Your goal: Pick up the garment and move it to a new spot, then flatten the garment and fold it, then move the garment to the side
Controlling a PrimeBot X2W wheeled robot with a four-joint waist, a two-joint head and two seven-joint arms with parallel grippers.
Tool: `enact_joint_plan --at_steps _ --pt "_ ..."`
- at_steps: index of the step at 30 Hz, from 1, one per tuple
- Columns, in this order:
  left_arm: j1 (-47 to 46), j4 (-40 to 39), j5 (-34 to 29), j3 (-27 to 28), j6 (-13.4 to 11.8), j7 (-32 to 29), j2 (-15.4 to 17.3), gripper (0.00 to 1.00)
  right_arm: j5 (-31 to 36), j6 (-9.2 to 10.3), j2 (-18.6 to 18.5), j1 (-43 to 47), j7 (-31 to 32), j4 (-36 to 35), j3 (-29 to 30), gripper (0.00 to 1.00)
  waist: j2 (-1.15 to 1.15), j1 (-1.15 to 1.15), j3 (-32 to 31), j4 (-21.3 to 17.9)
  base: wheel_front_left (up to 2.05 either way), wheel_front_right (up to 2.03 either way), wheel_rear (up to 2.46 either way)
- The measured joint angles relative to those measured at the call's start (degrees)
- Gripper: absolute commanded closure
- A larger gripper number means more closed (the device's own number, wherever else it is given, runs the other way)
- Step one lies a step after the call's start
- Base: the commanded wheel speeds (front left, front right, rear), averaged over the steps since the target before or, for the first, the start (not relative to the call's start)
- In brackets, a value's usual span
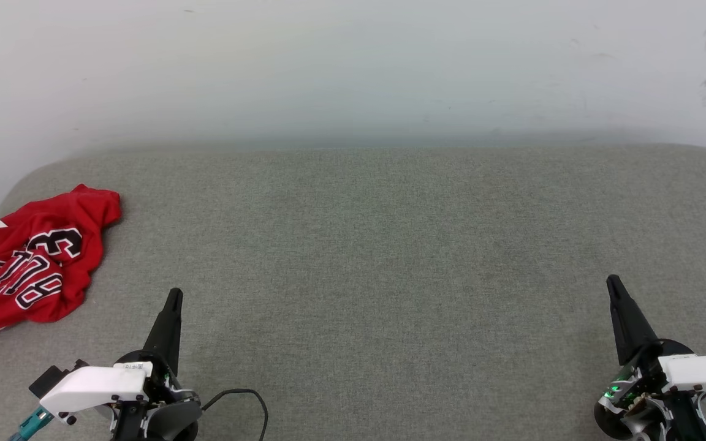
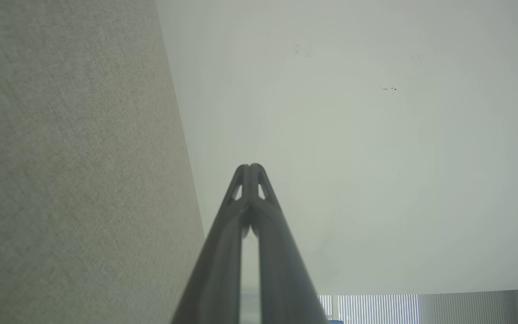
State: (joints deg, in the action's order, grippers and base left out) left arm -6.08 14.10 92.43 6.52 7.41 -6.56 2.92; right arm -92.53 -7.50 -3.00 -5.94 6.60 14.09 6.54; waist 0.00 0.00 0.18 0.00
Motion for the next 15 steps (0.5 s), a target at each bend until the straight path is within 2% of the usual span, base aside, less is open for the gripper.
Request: enact_joint_plan --at_steps 15 --pt "0.0 0.0 0.0 0.0 0.0 0.0 0.0 1.00 0.0 0.00 0.0 0.0 0.0 0.0 0.0 1.00 0.00 0.00 0.0 0.0 0.00 0.00 0.00"
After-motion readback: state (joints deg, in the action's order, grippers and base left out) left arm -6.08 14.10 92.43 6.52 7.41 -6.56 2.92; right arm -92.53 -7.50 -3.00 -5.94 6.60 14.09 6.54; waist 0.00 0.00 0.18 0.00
